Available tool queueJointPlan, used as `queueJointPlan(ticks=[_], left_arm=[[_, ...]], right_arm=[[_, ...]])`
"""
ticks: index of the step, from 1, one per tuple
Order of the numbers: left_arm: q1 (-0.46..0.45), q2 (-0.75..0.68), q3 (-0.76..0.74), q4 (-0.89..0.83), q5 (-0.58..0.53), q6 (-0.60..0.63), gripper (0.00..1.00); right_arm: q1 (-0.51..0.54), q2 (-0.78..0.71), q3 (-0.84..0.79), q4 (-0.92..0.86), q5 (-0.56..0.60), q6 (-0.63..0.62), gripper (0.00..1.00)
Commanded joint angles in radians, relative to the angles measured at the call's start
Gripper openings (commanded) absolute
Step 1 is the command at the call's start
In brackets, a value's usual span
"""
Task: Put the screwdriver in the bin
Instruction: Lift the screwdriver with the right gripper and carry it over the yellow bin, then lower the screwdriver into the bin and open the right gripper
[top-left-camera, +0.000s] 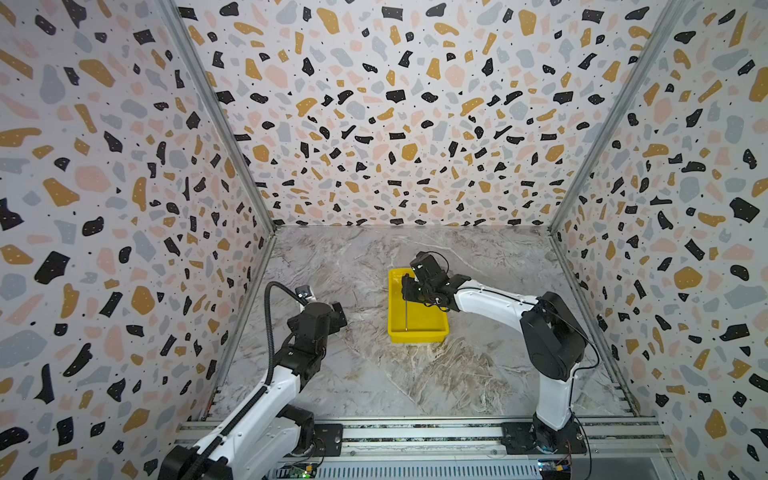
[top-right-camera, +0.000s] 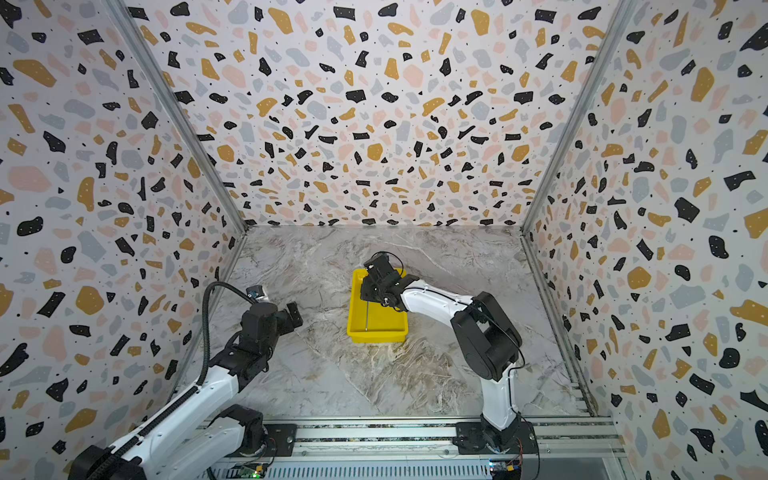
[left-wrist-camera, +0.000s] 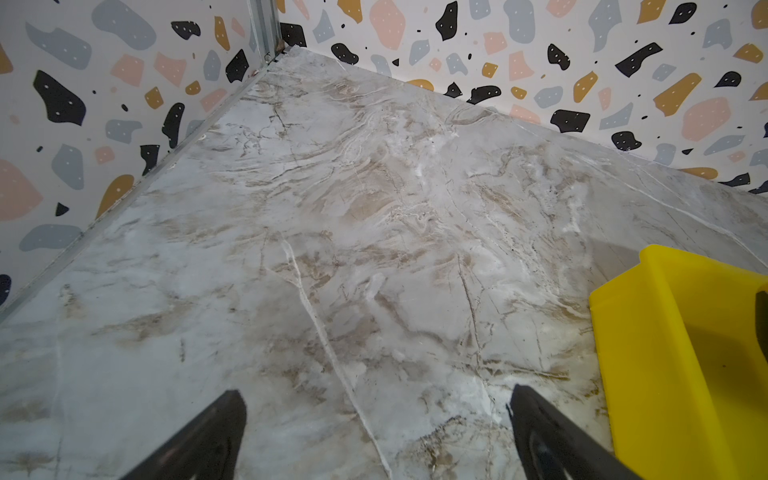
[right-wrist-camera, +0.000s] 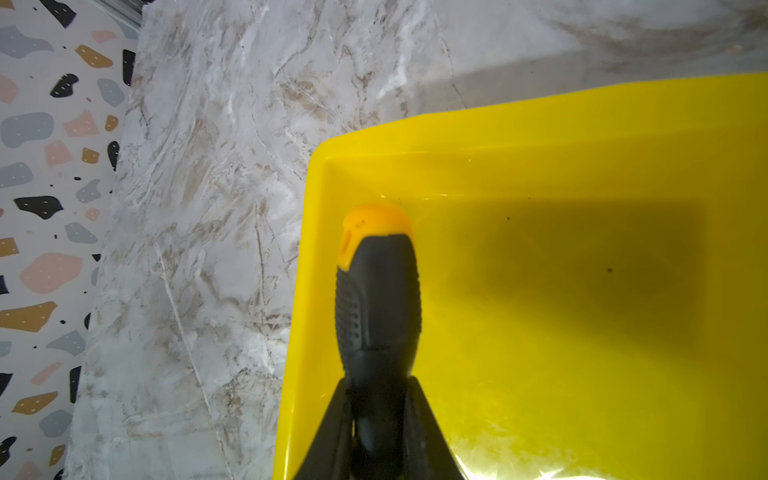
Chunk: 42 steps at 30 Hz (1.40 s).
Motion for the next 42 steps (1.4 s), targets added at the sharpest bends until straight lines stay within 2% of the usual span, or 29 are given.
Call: queueJointPlan(ticks=[1,11,17,22,26,31,36,42], left_arm=[[0.001,-0.010,-0.012,0.007,-0.019,-0.008,1.00],[0.001,-0.010,-0.012,0.009,-0.020,-0.008,1.00],[0.001,-0.010,-0.013,0.008,-0.019,-0.008,1.00],[0.001,-0.007,-0.013,0.011,-0.014,-0.008,1.00],[0.001,-0.002,-0.011,0.011,-0.014,-0.008,1.00],[0.001,-0.002,-0.011,0.010,-0.015,-0.009,1.00],[0.002,0.005,-0.011,0.014,-0.005,-0.008,1.00],[0.002,0.006,-0.011,0.015,-0.003,-0.008,1.00]], right_arm=[[0.003,0.024,0.032,-0.003,-0.007,-0.001,0.12],[-0.005,0.056,0.040,0.006,-0.031,0.001,0.17],[-0.005,0.050,0.043,0.001,-0.031,-0.001,0.24],[-0.010,0.045,0.050,-0.003,-0.031,0.000,0.35],[-0.013,0.022,0.049,-0.002,-0.029,0.003,0.37],[-0.027,-0.081,0.035,-0.002,0.022,-0.036,0.41],[-0.094,-0.234,0.010,-0.043,0.091,-0.160,0.49],[-0.251,-0.478,-0.203,0.034,0.193,-0.331,0.55]])
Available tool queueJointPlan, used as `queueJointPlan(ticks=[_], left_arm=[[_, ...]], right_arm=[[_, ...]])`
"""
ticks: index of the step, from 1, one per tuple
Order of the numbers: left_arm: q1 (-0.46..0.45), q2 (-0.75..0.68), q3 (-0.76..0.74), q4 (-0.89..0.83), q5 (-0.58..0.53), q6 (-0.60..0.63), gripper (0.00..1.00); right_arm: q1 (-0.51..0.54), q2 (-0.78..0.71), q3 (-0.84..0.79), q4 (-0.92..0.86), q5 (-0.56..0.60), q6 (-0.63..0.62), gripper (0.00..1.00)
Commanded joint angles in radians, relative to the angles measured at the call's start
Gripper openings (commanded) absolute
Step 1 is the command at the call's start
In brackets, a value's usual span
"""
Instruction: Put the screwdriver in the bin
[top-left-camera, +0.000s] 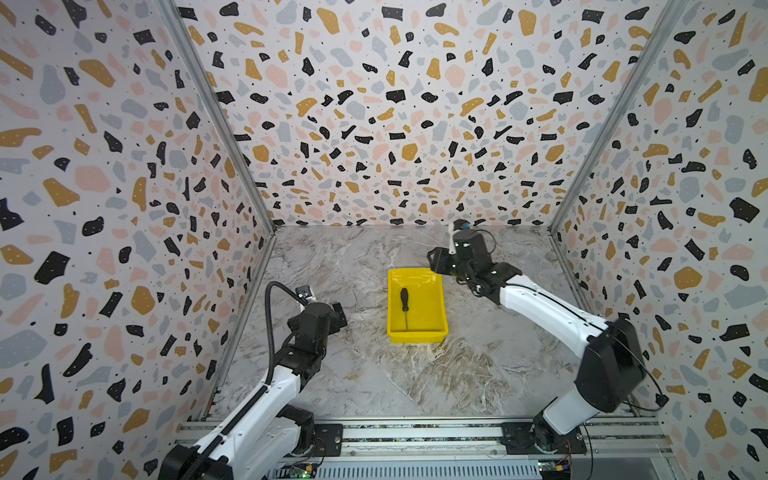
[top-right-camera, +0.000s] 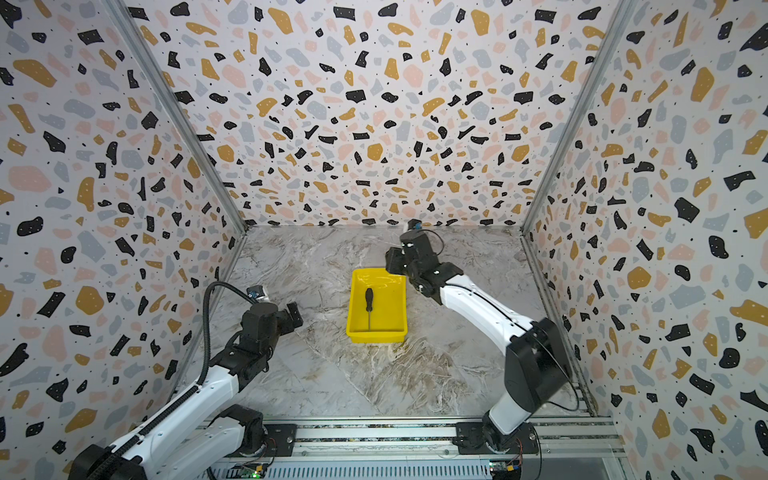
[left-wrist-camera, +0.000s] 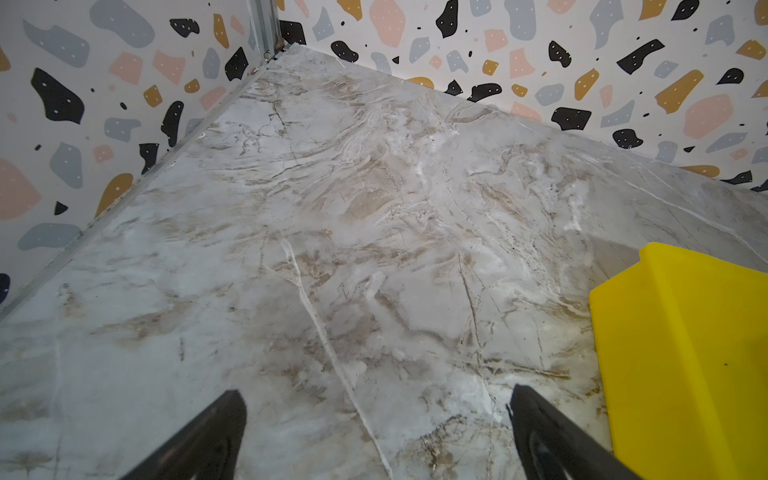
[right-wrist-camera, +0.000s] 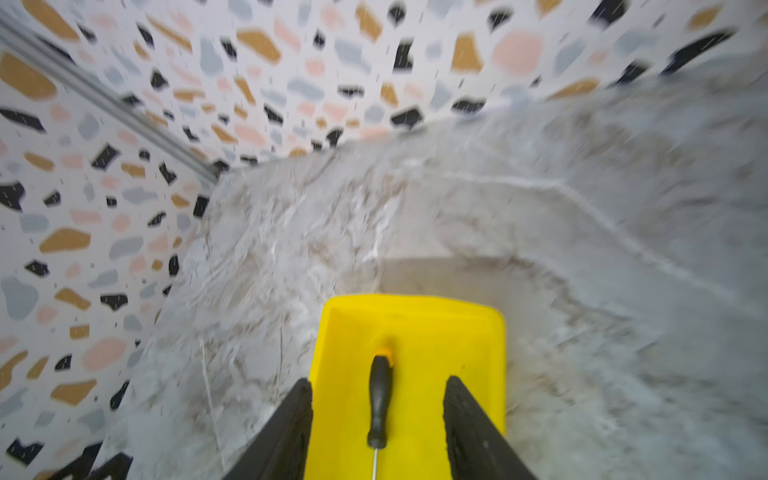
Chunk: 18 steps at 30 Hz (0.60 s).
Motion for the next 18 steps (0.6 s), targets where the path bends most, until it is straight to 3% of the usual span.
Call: queueJointPlan(ticks=[1,6,10,18], left_arm=[[0.001,0.001,-0.010,0.015,-0.002,-0.008,1.00],[0.002,0.007,-0.008,0.016,0.000,-0.007,1.00],[0.001,0.009,-0.010,0.017,0.002,-0.007,1.00],[0.001,0.016,-0.007,0.018,0.005,-0.007,1.00]], right_arm=[[-0.089,-0.111,-0.153,0.045,0.096,-0.152,0.57],[-0.198,-0.240,-0.467,0.225,0.209,-0.235,0.62],[-0.201,-0.280,-0.703,0.437,0.240,-0.332,0.67],[-0.202,-0.232,-0.835,0.824,0.408,-0.723,0.72]])
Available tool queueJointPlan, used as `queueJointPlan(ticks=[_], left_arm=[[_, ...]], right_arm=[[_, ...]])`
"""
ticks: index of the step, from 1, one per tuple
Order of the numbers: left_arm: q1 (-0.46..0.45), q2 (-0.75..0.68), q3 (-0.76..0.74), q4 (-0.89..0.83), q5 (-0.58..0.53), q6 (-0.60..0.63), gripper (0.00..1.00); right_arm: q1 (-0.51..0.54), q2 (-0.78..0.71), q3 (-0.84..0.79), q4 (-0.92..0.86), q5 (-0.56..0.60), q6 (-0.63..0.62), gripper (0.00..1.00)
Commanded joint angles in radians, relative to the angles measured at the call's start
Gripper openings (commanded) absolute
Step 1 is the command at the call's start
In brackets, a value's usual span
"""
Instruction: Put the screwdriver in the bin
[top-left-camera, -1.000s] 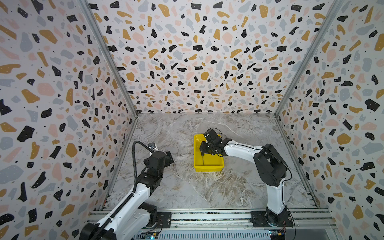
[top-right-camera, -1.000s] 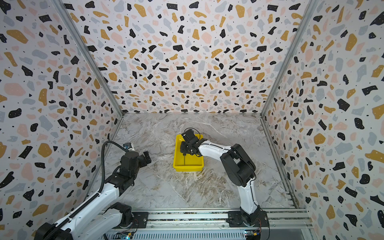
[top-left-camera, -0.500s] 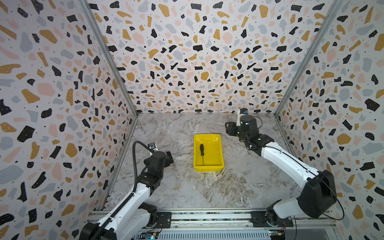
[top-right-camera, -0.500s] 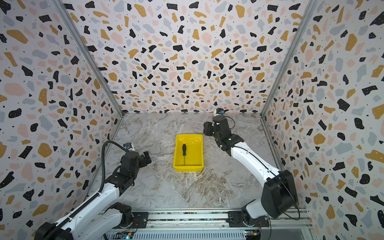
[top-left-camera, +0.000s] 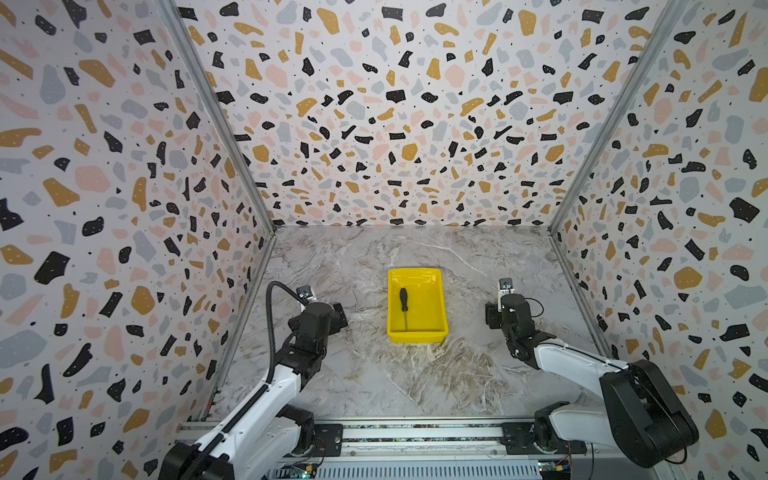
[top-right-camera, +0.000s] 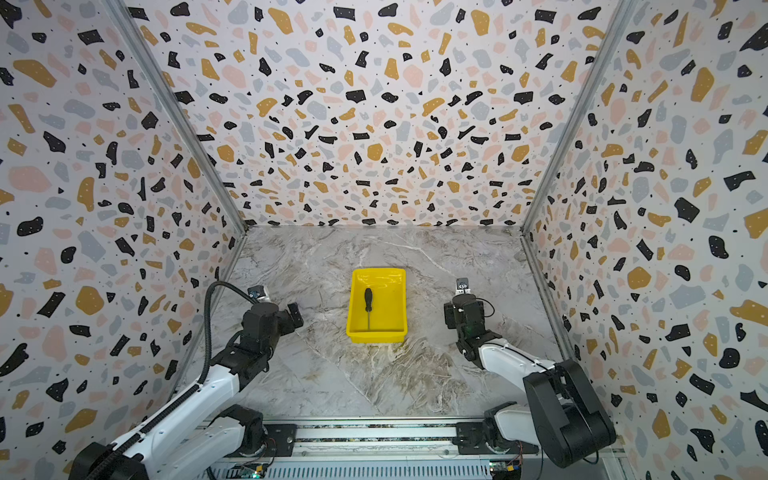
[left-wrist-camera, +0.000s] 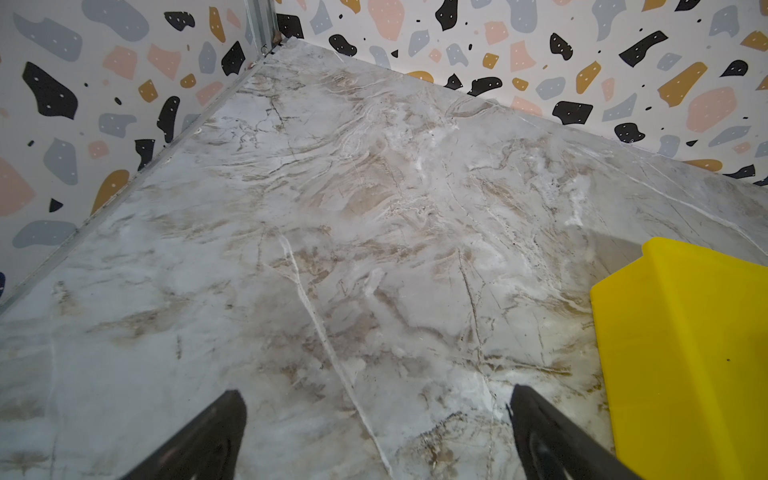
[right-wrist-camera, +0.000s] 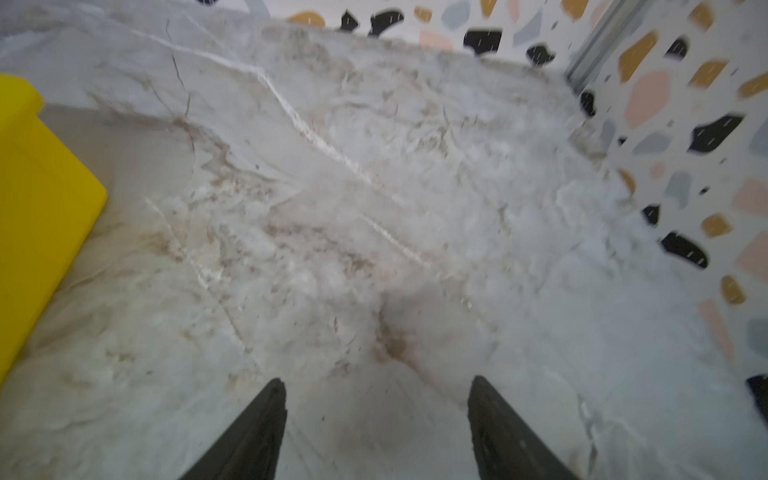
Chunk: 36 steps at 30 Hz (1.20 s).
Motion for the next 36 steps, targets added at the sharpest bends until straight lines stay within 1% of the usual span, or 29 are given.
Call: queueJointPlan(ticks=[1,4,8,9,10,14,17,18,19,20,22,27,32,33,34,36], left_arm=[[0.001,0.003,-0.008,0.017,-0.004,-0.007,1.00],[0.001,-0.001,-0.008,0.015,-0.006,-0.007,1.00],[0.001,-0.001,-0.009,0.016,-0.007,-0.008,1.00],[0.001,0.001,-0.008,0.016,-0.006,-0.007,1.00],[0.001,0.001,-0.008,0.017,-0.007,-0.007,1.00],[0.001,0.006,-0.006,0.016,-0.009,-0.008,1.00],[0.001,0.008,-0.007,0.020,-0.004,-0.008,1.00],[0.001,0.010,-0.007,0.022,-0.002,-0.007,1.00],[0.001,0.012,-0.007,0.024,0.002,-0.008,1.00],[0.001,0.014,-0.006,0.026,0.006,-0.005,1.00],[0.001,0.020,-0.004,0.029,0.015,-0.003,1.00],[0.001,0.034,0.001,0.029,0.022,-0.003,1.00],[0.001,0.035,-0.002,0.035,0.034,-0.003,1.00],[0.001,0.038,0.000,0.037,0.034,-0.005,1.00],[0.001,0.042,0.001,0.036,0.035,-0.005,1.00],[0.000,0.049,0.012,0.025,0.039,-0.004,1.00]], right_arm=[[0.000,0.040,-0.013,0.310,0.128,-0.233,0.72],[-0.011,0.115,-0.018,0.408,0.175,-0.243,0.73],[-0.031,0.170,-0.044,0.491,0.155,-0.204,0.72],[-0.034,0.179,-0.066,0.536,0.153,-0.174,0.72],[-0.038,0.187,-0.089,0.575,0.124,-0.169,0.72],[-0.036,0.161,-0.149,0.649,-0.001,-0.223,0.73],[-0.074,0.176,-0.233,0.843,0.035,-0.191,0.73],[-0.089,0.164,-0.247,0.849,0.035,-0.163,0.73],[-0.105,0.155,-0.262,0.861,0.002,-0.152,0.73],[-0.114,0.149,-0.275,0.877,-0.019,-0.150,0.73],[-0.115,0.153,-0.289,0.923,-0.023,-0.151,0.73],[-0.134,0.150,-0.285,0.908,-0.053,-0.136,0.73],[-0.227,0.169,-0.297,0.896,-0.161,-0.046,0.74],[-0.245,0.211,-0.311,0.991,-0.160,-0.041,0.83],[-0.248,0.224,-0.313,1.014,-0.175,-0.047,0.99],[-0.234,0.200,-0.278,0.906,-0.179,-0.059,0.99]])
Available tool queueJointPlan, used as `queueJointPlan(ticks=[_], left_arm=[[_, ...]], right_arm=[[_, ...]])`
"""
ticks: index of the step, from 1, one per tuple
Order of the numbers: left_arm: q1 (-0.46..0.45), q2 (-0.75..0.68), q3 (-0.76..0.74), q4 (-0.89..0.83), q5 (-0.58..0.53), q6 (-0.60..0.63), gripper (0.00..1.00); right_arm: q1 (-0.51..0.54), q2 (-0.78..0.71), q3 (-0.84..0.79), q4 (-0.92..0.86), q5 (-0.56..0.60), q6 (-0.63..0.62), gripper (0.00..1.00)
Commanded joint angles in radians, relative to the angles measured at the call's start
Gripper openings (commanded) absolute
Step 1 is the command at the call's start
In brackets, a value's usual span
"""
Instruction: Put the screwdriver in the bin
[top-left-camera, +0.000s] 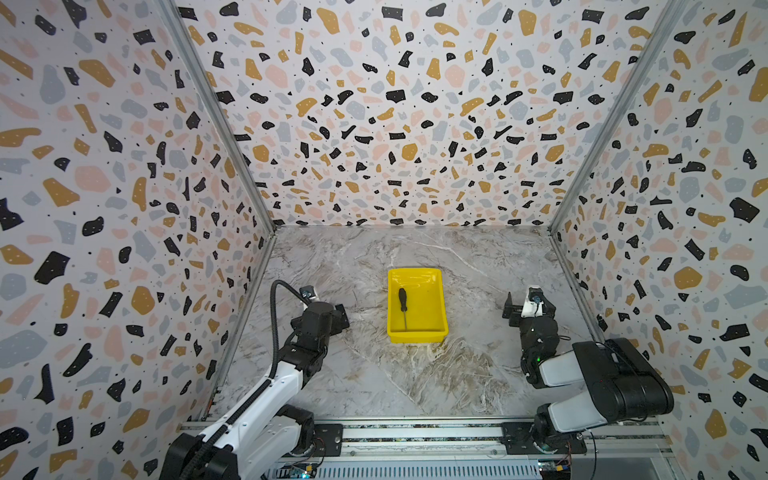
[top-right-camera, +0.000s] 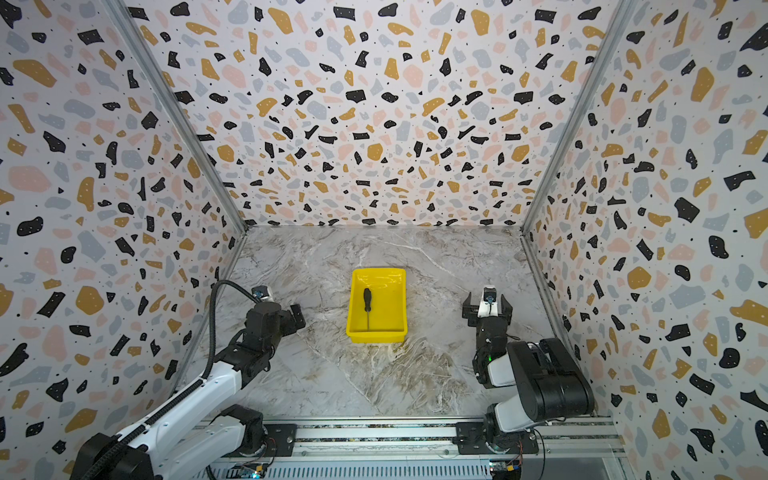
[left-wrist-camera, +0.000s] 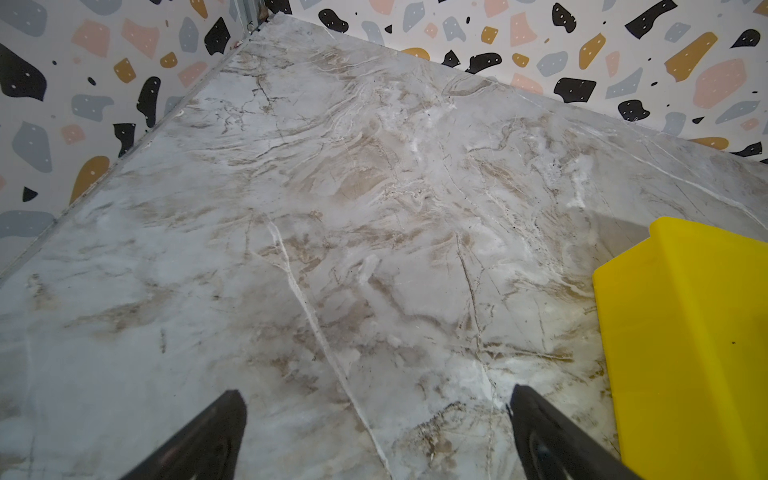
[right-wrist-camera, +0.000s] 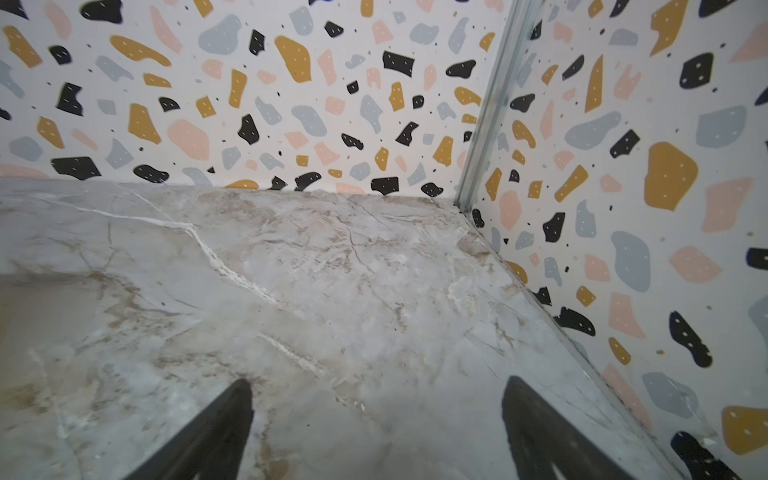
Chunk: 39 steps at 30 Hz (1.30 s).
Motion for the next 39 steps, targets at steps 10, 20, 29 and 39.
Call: queueJointPlan(ticks=[10,20,29,39], left_arm=[[0.001,0.084,0.088,0.059,-0.116,0.018,1.00],[0.004,0.392,0.242,0.189,-0.557,0.248,1.00],[0.013,0.407,0.031,0.579,-0.486,0.300,1.00],[0.059,0.395,-0.149,0.935,-0.282,0.389,1.00]], right_arm=[[0.008,0.003,0.040,-0.042,-0.052,0.024,0.99],[0.008,0.002,0.040,-0.042,-0.052,0.025,0.99],[0.009,0.001,0.040,-0.042,-0.052,0.024,0.99],[0.006,0.002,0.040,-0.042,-0.052,0.026,0.99]])
